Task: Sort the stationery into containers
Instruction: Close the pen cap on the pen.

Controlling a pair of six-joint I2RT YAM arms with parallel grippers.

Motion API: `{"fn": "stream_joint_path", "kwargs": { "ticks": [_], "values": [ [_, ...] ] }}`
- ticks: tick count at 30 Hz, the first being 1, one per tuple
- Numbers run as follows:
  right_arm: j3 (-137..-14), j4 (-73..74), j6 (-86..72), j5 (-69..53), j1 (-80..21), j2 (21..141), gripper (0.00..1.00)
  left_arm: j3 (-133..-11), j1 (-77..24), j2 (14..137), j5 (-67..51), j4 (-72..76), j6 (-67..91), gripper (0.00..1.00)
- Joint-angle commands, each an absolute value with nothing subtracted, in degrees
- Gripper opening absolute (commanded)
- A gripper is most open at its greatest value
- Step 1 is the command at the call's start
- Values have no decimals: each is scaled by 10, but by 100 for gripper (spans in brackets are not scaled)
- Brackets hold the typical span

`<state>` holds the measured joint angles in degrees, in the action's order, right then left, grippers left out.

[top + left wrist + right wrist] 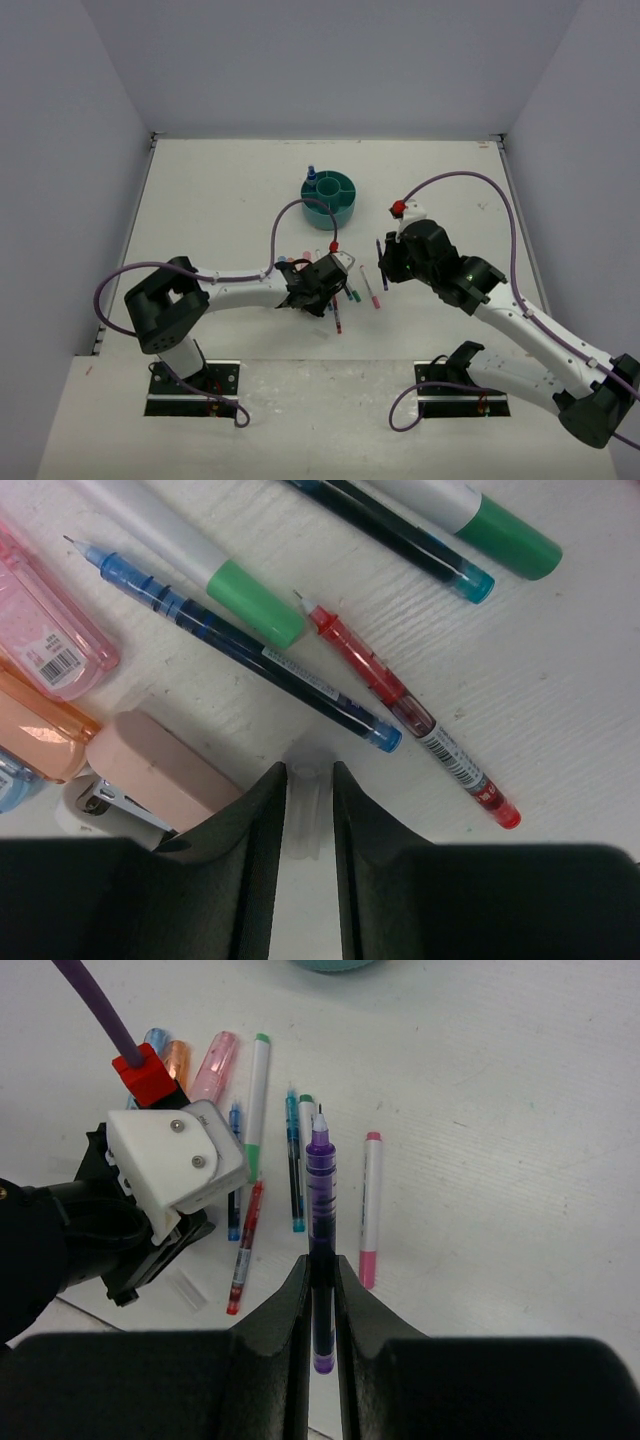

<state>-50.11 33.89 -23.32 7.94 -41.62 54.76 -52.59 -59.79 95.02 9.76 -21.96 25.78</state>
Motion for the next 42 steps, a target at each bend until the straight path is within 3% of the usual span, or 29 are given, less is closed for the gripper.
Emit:
{"fn": "stream_joint_path", "kwargs": {
  "ticks": [1,11,13,15,16,20,23,33,39,42],
  "values": [
    [-508,340,-233,77,-415,551,0,-513,-598,950,95,-208,257,28],
    [-509,335,-236,72,-415,558,0,-491,-598,963,82,-202,270,24],
    [-509,335,-236,72,-415,558,0,-489,-599,961,80,-200,271,13],
    [-510,335,-237,69,-415,556,0,-489,-599,961,80,-200,271,9],
    [-510,335,-236,69,-415,555,0,-490,-599,961,81,-201,272,10],
    [-509,335,-237,66,-415,553,0,-493,-599,955,85,-205,275,40],
    [-508,335,-236,65,-415,550,0,-496,-599,953,88,-211,273,44],
    [-512,336,-236,62,-415,541,0,-499,-599,927,91,-243,276,34],
    [-515,334,-239,56,-415,542,0,-496,-599,934,88,-244,271,33],
    [-516,337,-238,54,-415,541,0,-495,-599,948,78,-234,270,27]
  ]
}}
